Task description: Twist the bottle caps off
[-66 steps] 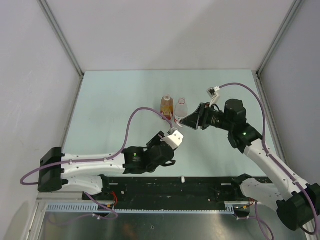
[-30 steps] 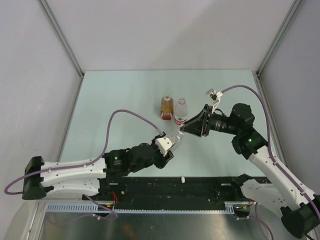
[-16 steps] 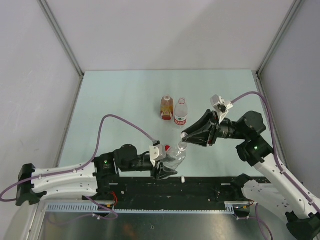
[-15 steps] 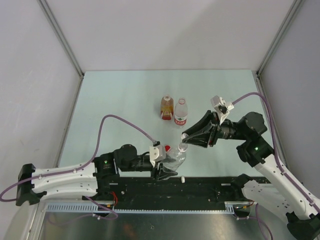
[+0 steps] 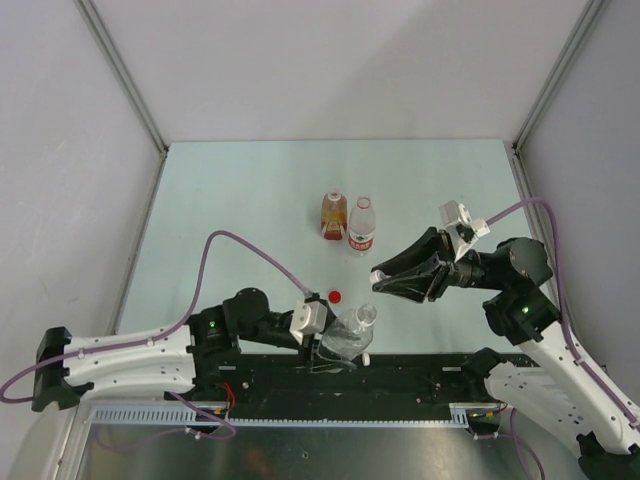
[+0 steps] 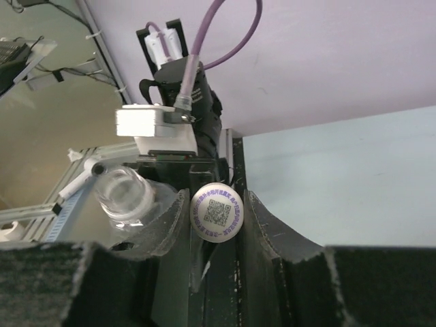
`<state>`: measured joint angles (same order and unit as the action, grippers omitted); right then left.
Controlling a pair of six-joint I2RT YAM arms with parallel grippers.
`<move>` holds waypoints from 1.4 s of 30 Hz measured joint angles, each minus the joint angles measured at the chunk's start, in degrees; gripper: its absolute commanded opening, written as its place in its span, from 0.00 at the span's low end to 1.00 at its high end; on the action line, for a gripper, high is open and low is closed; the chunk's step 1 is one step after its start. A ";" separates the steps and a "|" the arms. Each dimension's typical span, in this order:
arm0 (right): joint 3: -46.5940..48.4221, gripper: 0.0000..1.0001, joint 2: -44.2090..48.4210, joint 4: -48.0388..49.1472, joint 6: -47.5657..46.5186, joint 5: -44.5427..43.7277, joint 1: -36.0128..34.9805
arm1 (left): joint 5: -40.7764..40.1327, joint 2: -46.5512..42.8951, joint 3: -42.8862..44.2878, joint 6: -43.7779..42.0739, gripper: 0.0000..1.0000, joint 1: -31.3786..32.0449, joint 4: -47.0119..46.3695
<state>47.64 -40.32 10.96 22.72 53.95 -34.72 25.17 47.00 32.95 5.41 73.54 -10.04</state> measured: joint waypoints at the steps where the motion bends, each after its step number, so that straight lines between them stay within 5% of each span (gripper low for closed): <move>1: -0.07 0.00 0.50 -0.07 -0.15 -0.92 0.11 | 0.66 -0.24 0.00 -0.04 0.00 0.11 -0.74; 22: -0.15 0.00 2.36 0.07 -0.09 -11.19 0.33 | -1.64 -3.15 -3.37 1.77 0.00 -3.45 -4.48; 42: -4.52 0.00 -8.04 -14.49 -3.50 -23.71 2.69 | -6.75 -2.91 -13.62 16.65 0.00 -27.02 -5.38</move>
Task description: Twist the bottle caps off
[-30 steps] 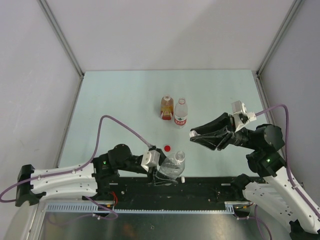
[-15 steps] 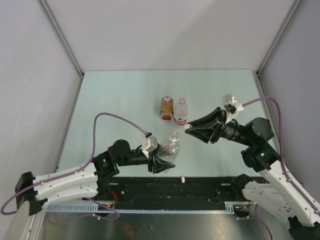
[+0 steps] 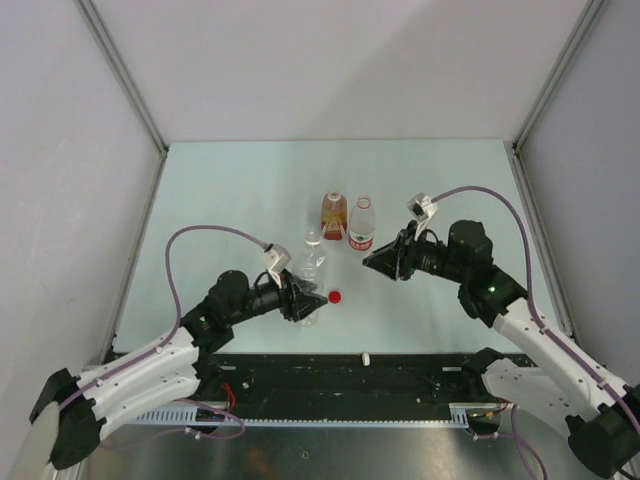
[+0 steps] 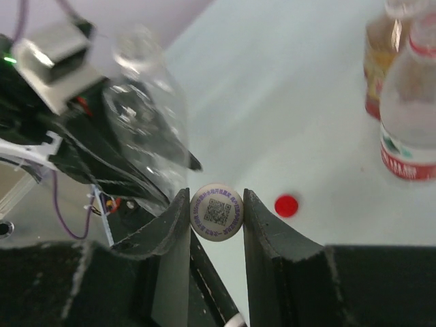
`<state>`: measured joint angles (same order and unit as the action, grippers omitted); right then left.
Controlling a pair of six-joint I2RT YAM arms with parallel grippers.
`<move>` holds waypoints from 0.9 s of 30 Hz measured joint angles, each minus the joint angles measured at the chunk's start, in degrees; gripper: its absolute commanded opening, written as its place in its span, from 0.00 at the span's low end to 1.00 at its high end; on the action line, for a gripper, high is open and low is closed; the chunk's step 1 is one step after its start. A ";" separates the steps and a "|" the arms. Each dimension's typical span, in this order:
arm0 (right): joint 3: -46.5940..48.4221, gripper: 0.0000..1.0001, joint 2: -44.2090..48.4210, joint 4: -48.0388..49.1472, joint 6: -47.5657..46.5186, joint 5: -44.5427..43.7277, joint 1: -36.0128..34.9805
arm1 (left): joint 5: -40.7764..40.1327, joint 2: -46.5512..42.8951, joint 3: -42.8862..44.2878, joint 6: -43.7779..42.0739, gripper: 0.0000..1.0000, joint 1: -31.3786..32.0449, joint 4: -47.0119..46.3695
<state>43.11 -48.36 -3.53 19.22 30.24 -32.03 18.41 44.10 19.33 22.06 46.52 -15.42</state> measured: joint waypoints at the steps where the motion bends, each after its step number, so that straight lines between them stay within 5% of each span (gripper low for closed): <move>1: -1.05 0.00 -0.74 -0.09 0.02 -0.55 0.20 | 0.20 -0.83 -0.74 0.52 0.00 -1.11 -0.13; 19: -13.16 0.06 -15.76 2.71 0.90 -10.29 1.05 | 7.23 -8.61 -5.53 5.18 0.00 -7.69 -4.44; 27: -13.25 0.37 -22.34 4.35 1.68 -13.33 1.05 | 8.92 -8.11 -5.53 5.57 0.00 -7.72 -5.77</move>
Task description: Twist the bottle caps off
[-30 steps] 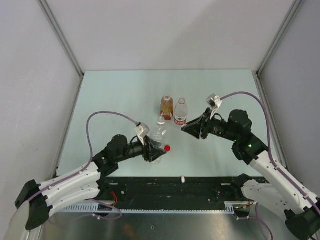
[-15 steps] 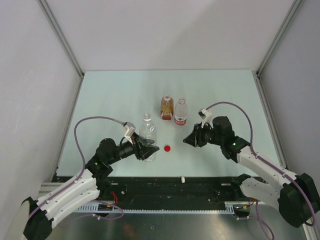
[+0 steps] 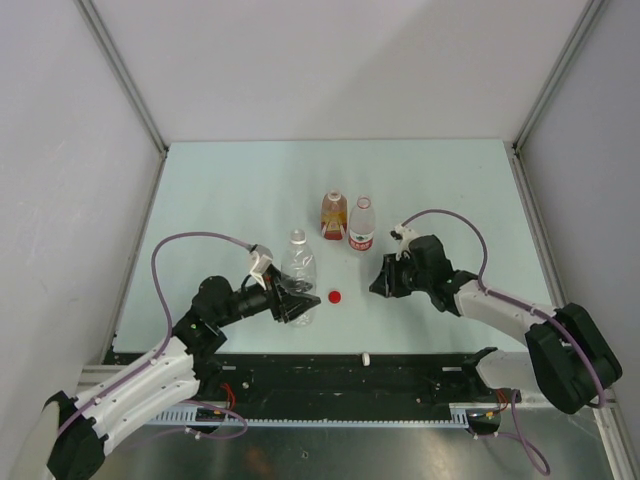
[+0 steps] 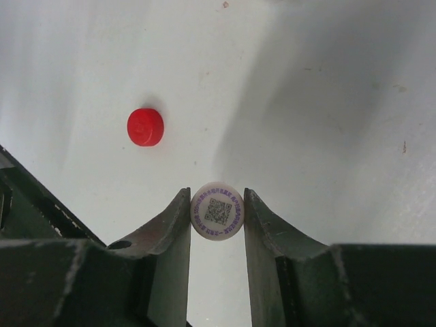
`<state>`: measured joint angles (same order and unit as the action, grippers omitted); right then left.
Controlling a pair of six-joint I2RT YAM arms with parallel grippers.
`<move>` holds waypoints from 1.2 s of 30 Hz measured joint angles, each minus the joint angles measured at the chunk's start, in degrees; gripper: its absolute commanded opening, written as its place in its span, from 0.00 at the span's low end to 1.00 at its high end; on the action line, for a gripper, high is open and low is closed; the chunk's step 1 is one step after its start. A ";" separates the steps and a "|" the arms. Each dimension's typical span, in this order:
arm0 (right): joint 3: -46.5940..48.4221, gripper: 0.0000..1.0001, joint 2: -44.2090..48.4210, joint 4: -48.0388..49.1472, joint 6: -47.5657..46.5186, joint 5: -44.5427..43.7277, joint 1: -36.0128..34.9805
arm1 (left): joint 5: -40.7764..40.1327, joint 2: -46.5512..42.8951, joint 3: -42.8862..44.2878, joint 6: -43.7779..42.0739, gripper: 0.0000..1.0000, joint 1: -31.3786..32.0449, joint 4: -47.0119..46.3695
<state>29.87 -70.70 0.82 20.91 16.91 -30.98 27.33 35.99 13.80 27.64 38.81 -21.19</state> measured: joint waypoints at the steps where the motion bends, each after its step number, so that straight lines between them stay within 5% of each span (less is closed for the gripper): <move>1: 0.00 0.41 -0.57 0.28 0.02 -0.07 0.00 | 0.17 0.13 0.00 0.04 0.00 0.00 -0.13; 8: 0.00 0.78 -2.12 1.40 0.85 0.02 0.00 | 1.03 0.39 0.00 0.48 0.00 0.00 -0.57; 13: 0.00 0.92 -0.96 1.53 1.07 -0.11 0.09 | 1.40 0.46 0.00 0.48 0.00 0.00 -0.57; 27: 0.00 0.99 10.12 0.90 1.49 0.92 1.97 | 2.91 1.16 0.00 0.90 0.00 0.00 -0.61; 36: 2.27 0.99 15.02 0.28 2.08 9.68 3.37 | 6.38 2.69 0.02 1.40 0.00 0.00 -0.72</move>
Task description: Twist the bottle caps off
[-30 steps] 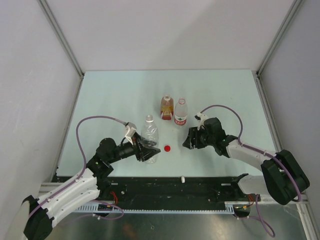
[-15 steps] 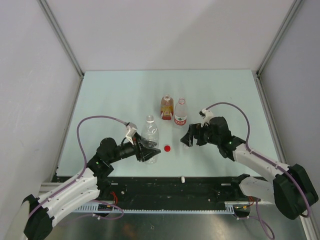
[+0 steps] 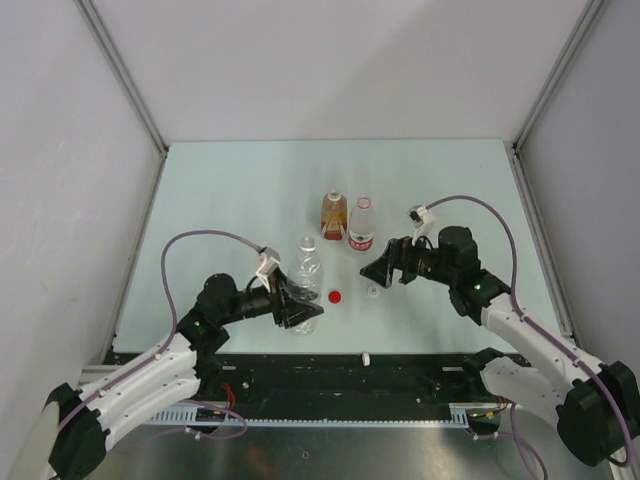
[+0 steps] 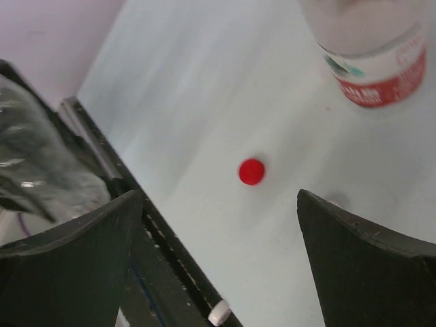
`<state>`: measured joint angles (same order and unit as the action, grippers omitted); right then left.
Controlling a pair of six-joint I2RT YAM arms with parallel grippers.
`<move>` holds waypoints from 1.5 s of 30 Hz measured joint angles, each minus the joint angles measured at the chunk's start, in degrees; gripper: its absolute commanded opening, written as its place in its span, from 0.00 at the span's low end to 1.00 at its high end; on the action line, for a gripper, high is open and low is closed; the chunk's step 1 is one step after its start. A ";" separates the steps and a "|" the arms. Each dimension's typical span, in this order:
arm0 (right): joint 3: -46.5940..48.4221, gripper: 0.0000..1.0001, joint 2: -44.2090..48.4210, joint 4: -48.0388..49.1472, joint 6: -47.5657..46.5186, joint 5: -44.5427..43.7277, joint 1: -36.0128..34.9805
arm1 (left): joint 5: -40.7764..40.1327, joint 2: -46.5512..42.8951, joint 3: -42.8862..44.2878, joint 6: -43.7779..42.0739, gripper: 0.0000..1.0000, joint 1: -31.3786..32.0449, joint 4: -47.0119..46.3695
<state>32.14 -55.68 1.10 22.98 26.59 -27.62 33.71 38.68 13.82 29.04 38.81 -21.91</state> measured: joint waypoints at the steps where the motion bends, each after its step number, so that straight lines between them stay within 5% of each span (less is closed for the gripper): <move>1: 0.74 0.99 0.63 0.07 0.31 1.05 0.00 | 0.31 0.42 0.00 0.15 0.00 0.00 -0.11; 19: 4.42 0.99 -0.04 16.09 12.26 19.08 -0.35 | 2.45 12.59 4.44 1.42 0.00 7.43 -4.57; 34: 4.42 0.87 -1.14 20.52 15.02 20.85 -1.97 | 4.55 22.29 10.23 0.98 0.00 11.80 -6.34; 39: 4.42 0.70 -1.16 20.85 15.02 20.85 -2.45 | 5.51 23.47 10.34 0.98 0.00 12.35 -6.34; 45: 4.42 0.32 -1.16 21.66 14.99 20.87 -3.08 | 6.16 24.57 11.19 0.94 0.01 12.85 -6.38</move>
<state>36.56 -56.84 22.76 37.98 47.46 -30.70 39.88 63.24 25.02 29.98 51.66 -28.29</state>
